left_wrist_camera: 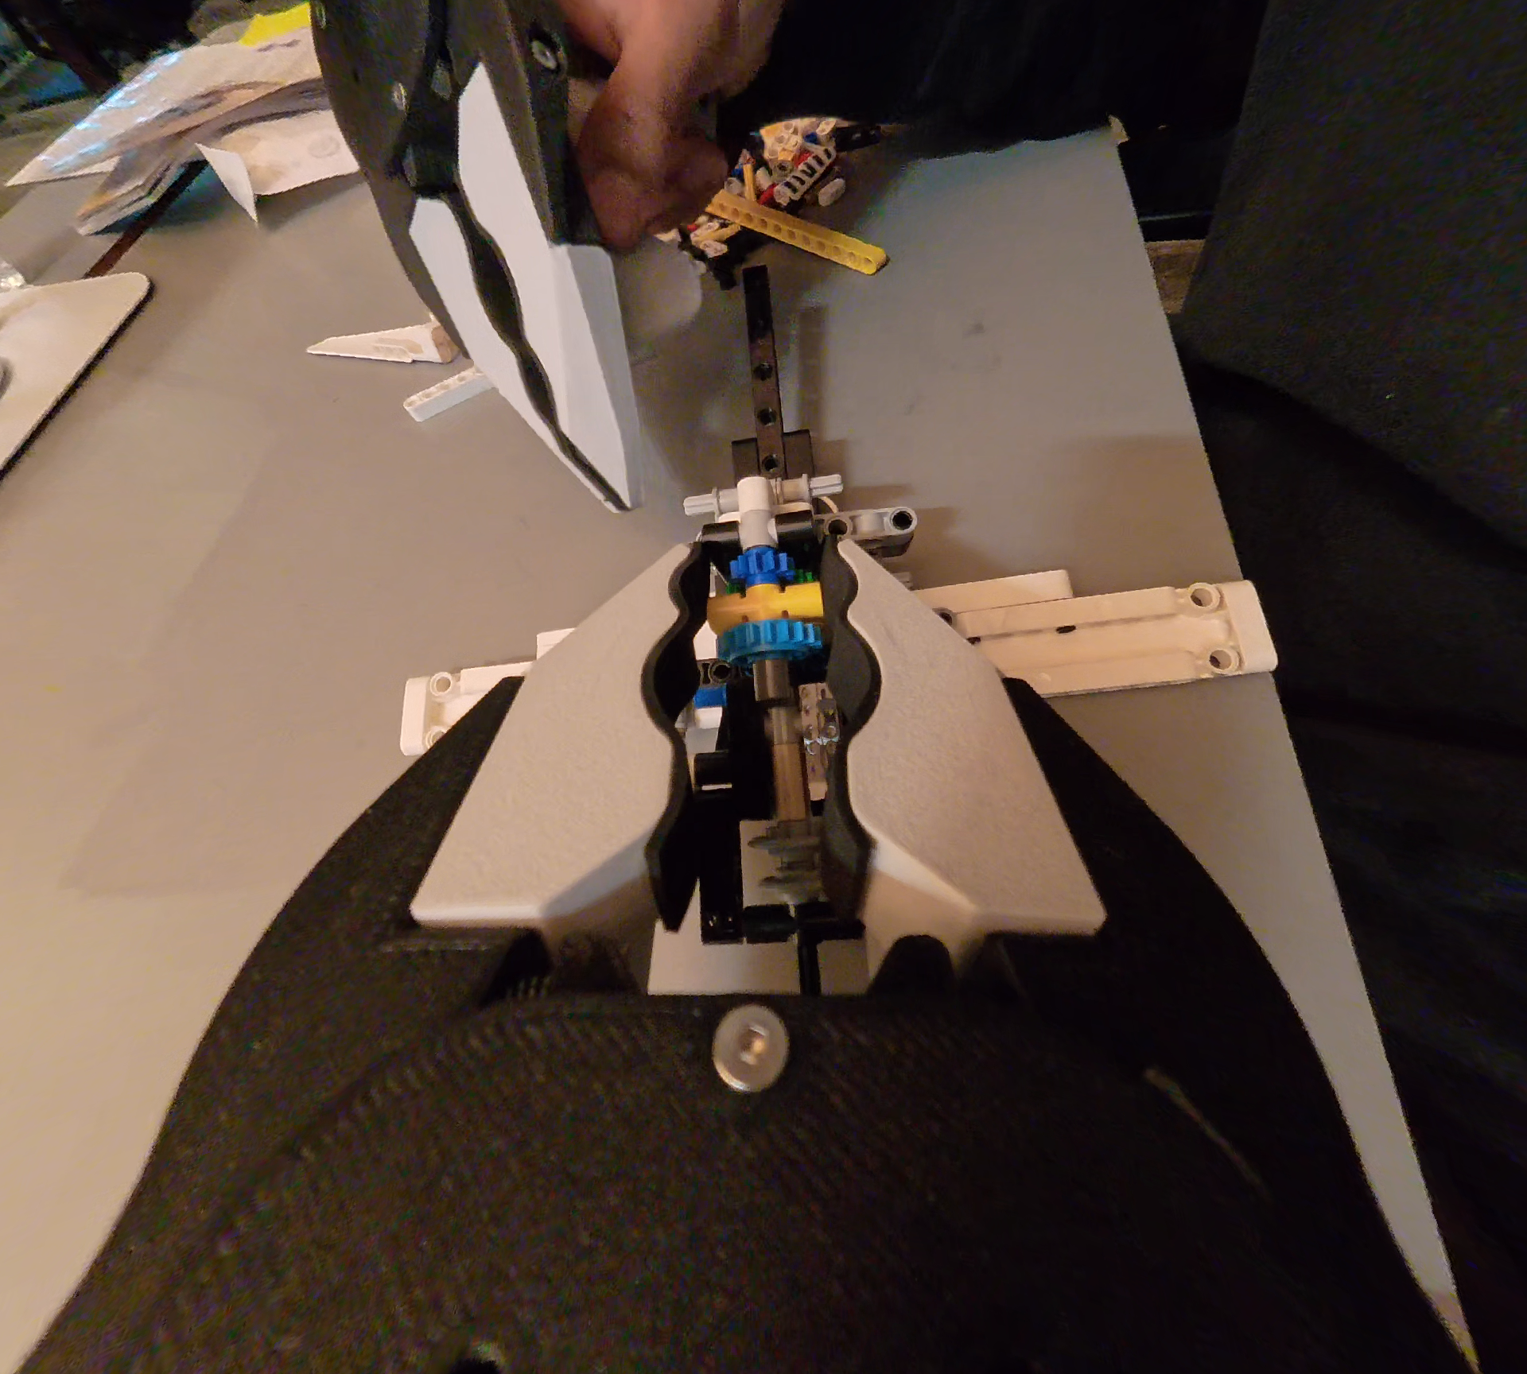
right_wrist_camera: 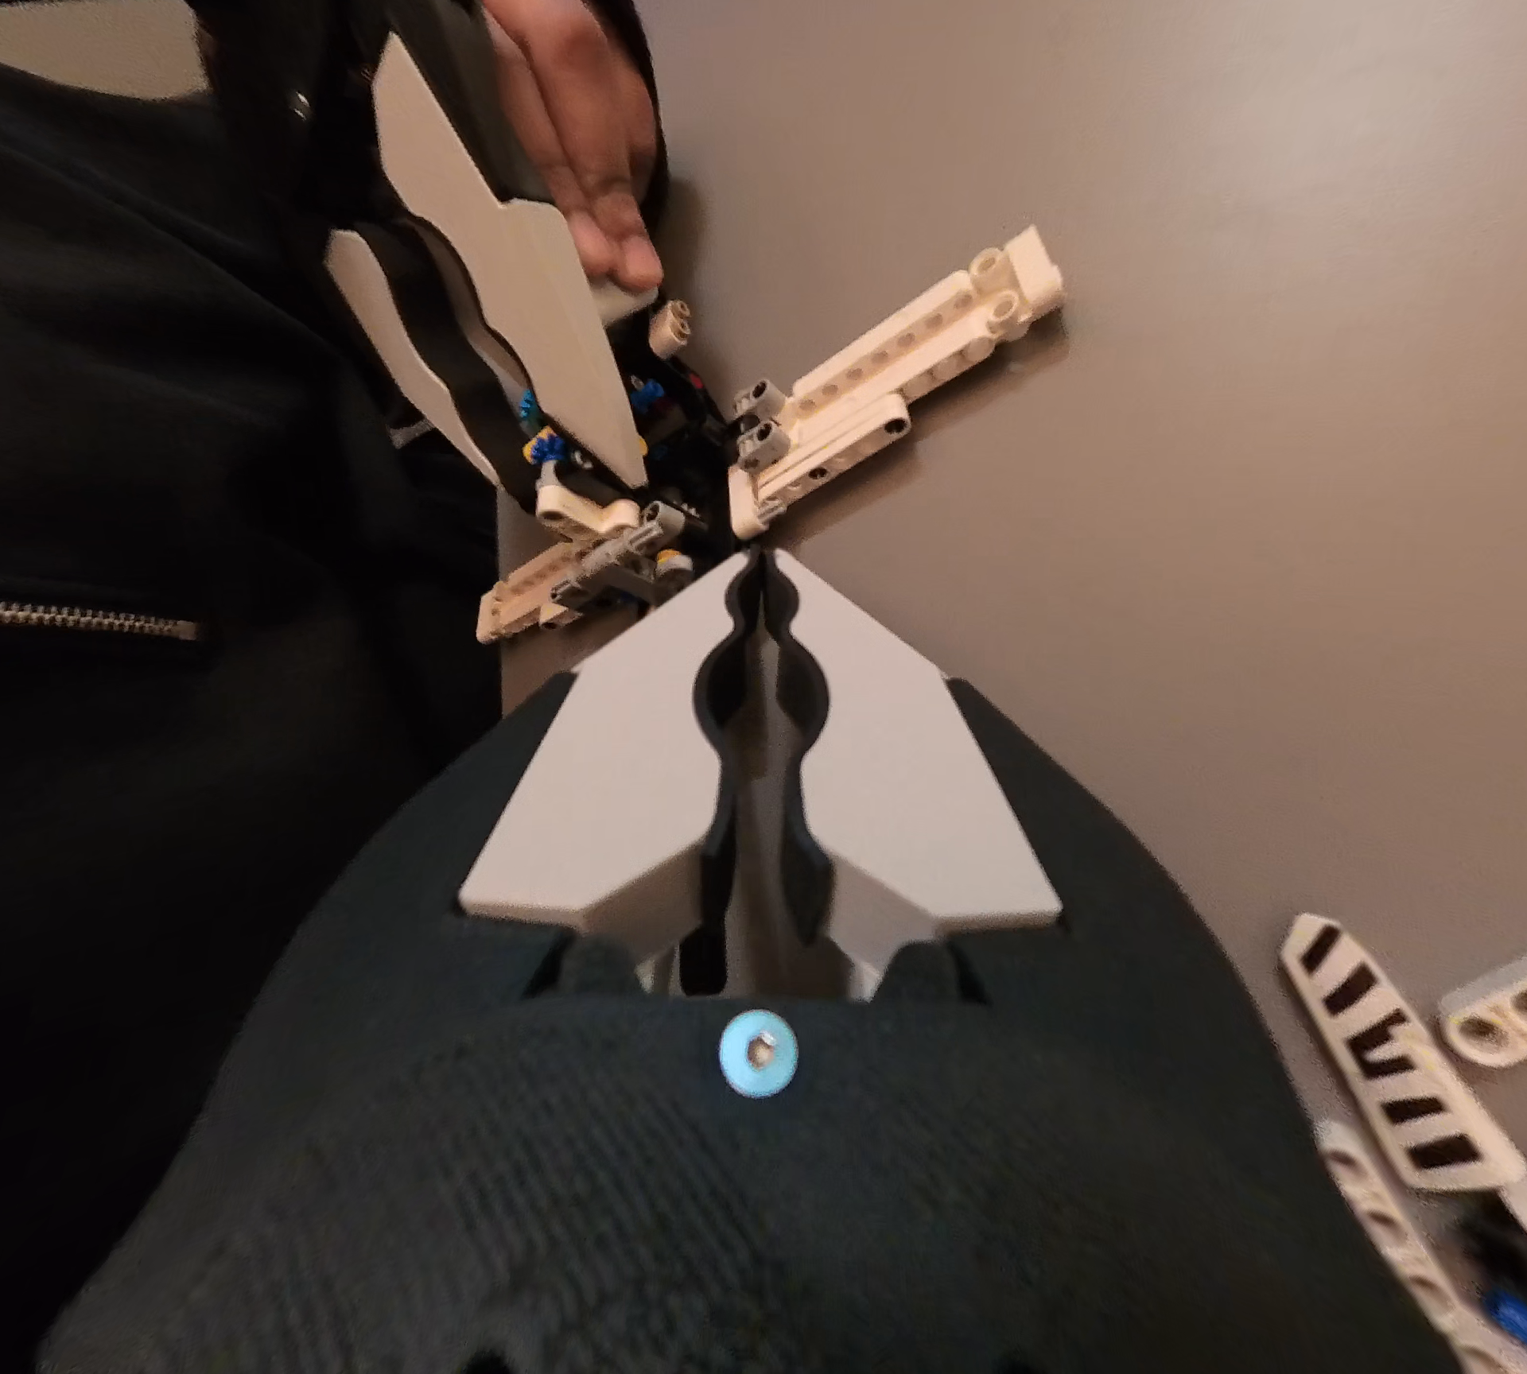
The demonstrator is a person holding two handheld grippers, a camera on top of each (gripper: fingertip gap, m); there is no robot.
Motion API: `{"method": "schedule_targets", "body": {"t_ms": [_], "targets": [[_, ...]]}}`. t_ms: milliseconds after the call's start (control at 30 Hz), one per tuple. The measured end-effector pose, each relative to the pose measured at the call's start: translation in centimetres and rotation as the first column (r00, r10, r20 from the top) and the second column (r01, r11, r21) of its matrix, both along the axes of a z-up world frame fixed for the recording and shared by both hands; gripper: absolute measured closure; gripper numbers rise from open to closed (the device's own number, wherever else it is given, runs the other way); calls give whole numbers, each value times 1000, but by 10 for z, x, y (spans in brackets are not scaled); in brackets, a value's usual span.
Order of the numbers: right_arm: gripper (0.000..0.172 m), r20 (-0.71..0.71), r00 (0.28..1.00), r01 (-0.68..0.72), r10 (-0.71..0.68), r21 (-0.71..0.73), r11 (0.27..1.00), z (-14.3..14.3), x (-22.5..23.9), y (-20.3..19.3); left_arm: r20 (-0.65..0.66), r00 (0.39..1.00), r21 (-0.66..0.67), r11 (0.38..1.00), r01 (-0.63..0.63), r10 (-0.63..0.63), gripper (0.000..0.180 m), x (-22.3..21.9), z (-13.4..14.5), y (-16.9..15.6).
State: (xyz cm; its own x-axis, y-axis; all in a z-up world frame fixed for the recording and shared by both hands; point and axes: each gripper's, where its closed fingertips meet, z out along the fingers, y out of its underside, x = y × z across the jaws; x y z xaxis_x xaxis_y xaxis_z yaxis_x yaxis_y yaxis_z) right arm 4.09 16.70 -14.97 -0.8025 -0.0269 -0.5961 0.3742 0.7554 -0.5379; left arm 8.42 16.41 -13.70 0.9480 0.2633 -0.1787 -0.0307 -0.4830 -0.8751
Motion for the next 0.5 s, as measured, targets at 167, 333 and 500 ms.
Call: {"method": "schedule_targets", "body": {"t_ms": [167, 333, 500], "targets": [[164, -126, 990, 45, -61, -126, 991, 15, -23, -7, -36, 998, 3, 999, -54, 54, 155, -9, 2, -5], [143, -381, 900, 43, -215, -411, 911, 63, -49, -12, -95, 965, 25, 969, -245, 246, 155, -40, 7, -29], [135, -558, 763, -37, -327, -542, 839, 82, -50, -15, -93, 920, 53, 924, -378, 381, 156, -59, 11, -52]]}}
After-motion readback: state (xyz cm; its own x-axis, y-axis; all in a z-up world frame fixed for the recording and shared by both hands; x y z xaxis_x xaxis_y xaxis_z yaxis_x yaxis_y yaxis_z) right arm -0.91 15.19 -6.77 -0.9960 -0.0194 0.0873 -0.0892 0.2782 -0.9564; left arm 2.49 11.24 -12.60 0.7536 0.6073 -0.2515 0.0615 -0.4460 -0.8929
